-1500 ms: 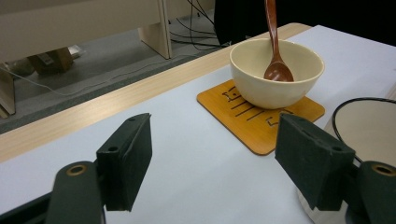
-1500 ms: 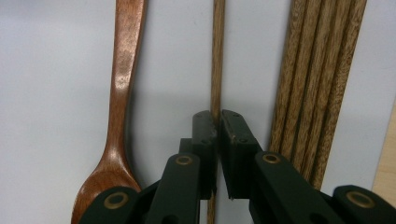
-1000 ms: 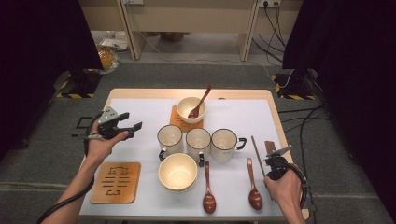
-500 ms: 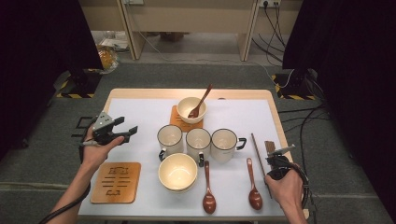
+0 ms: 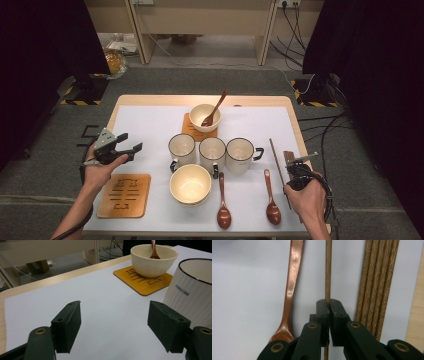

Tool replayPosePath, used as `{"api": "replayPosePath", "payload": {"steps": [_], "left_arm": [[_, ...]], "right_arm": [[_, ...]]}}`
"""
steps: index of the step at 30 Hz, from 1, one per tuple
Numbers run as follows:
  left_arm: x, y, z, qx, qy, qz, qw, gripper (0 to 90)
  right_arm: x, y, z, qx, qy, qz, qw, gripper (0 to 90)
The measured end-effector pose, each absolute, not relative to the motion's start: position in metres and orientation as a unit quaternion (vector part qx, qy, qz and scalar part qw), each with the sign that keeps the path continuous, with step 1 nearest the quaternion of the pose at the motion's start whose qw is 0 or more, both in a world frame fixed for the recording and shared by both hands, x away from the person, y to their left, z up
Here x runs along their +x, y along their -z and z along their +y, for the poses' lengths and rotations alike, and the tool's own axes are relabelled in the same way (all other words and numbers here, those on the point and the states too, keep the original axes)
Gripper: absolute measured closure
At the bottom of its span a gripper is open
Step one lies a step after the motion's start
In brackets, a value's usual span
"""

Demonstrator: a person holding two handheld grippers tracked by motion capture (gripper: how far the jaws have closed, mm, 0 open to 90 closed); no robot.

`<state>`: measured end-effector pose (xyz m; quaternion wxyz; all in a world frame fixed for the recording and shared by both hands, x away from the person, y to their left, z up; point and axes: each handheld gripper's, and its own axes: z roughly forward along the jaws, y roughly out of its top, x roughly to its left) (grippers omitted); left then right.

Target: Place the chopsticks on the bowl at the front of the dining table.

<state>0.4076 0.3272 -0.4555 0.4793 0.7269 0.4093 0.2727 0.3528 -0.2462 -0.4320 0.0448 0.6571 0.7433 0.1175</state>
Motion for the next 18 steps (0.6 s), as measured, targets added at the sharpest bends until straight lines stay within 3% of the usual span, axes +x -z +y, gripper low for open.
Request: {"api": "replayPosePath", "payload": {"steps": [18], "left_arm": [[0.379,0.475,0.338,0.717,-0.271,0.429,0.478,26.0]], "right_arm": [[0.36,0.413,-0.243,0.651,-0.132,0.745,0.06,86.5]]}}
